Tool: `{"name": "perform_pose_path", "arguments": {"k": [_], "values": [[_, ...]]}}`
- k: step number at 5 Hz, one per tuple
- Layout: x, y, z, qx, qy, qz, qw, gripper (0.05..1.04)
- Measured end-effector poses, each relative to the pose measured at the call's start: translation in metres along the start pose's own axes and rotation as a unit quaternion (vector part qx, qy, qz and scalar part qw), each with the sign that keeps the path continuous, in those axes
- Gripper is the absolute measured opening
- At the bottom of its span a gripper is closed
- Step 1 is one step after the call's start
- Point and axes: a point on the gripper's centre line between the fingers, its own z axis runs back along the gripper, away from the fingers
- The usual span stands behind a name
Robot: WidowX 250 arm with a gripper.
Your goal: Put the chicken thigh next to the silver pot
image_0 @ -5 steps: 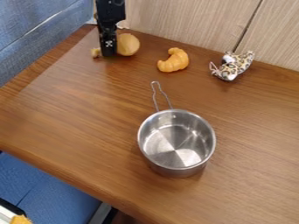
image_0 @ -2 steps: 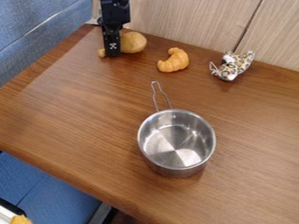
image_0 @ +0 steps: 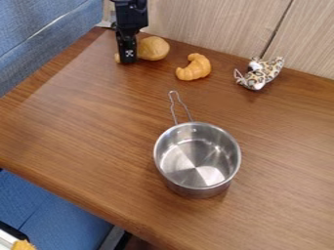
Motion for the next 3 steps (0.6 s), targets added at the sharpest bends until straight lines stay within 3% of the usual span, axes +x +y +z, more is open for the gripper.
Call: {"name": "perform_pose_path", "arguments": {"k": [1, 2, 3], "values": [[0.004, -0.003, 0.003, 0.005, 0.001, 0.008, 1.0000, 0.322], [0.009, -0.009, 0.020, 0.015, -0.018, 0.022, 0.9995, 0.322], [0.002, -0.025, 0.047, 0.024, -0.027, 0.079, 0.9962, 0.322]]}}
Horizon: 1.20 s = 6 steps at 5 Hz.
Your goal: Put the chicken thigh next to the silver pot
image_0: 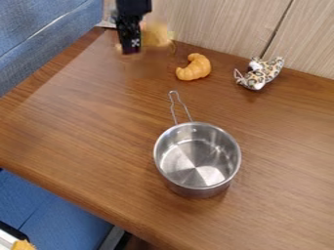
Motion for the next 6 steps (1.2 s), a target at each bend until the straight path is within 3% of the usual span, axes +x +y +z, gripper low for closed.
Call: {"name": "perform_pose_path", "arguments": {"k": [1, 2, 3, 4, 6], "values": [[-0.012, -0.020, 0.025, -0.005, -0.001, 0.084, 0.9965, 0.322], [-0.024, -0.041, 0.047, 0.006, -0.011, 0.169, 0.9856, 0.322], [-0.032, -0.073, 0.056, 0.013, 0.002, 0.235, 0.9720, 0.322], [-0.032, -0.110, 0.055, 0.006, 0.029, 0.276, 0.9608, 0.322], [-0.042, -0.170, 0.014, -0.002, 0.085, 0.313, 0.9458, 0.322]]}}
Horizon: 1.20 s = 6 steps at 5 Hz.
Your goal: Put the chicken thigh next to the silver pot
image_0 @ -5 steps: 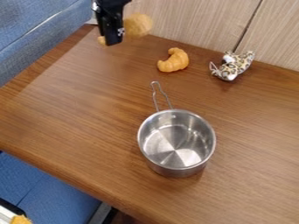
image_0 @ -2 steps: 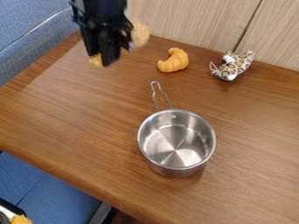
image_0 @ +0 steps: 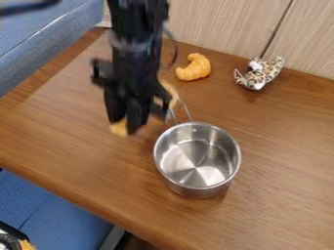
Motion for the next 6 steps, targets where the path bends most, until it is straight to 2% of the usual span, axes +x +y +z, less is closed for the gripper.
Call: {"name": "perform_pose_path", "arguments": {"k": [1, 2, 3, 4, 5, 6], "values": [[0.001, -0.003, -0.016, 0.001, 0.019, 0.020, 0.9996, 0.322], [0.004, -0.006, -0.029, -0.010, 0.047, 0.043, 0.9979, 0.322], [0.005, -0.003, -0.030, -0.012, 0.051, 0.053, 0.9972, 0.384], [0.004, -0.002, -0.032, -0.012, 0.059, 0.057, 0.9965, 0.700], [0.004, 0.000, -0.032, 0.002, 0.058, 0.051, 0.9970, 0.969], [0.005, 0.000, -0.030, 0.012, 0.054, 0.040, 0.9977, 1.003]]}}
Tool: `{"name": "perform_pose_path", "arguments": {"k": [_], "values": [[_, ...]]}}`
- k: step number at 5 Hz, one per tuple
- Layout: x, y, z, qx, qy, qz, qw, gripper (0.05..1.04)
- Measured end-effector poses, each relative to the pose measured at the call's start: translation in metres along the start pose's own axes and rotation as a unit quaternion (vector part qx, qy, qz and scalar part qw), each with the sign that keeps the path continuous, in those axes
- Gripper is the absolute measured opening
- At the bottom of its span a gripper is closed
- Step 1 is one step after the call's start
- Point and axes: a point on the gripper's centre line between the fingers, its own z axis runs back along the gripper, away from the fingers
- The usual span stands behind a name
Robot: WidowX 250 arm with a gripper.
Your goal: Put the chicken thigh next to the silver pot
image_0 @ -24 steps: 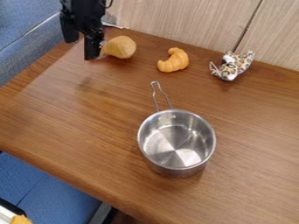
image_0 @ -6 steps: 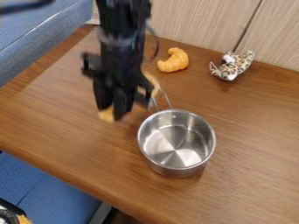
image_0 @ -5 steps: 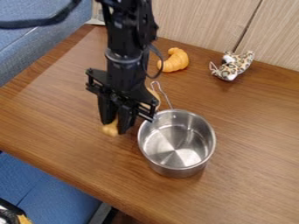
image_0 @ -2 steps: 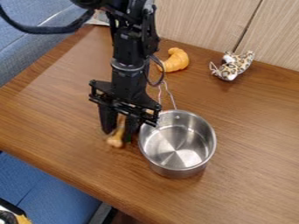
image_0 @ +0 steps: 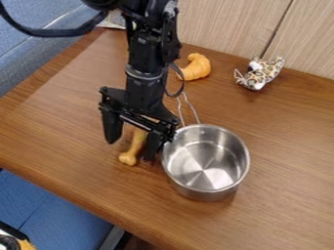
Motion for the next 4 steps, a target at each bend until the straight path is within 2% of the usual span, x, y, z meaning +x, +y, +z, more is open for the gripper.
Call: {"name": "perform_pose_path", "arguments": {"k": [1, 3, 4], "values": [[0.003, 0.002, 0.015, 0.006, -0.031, -0.012, 0.9994, 1.001], [0.018, 0.010, 0.075, 0.007, -0.116, -0.021, 0.9930, 1.001], [0.018, 0.010, 0.076, 0.007, -0.117, -0.019, 0.9929, 1.001]]}}
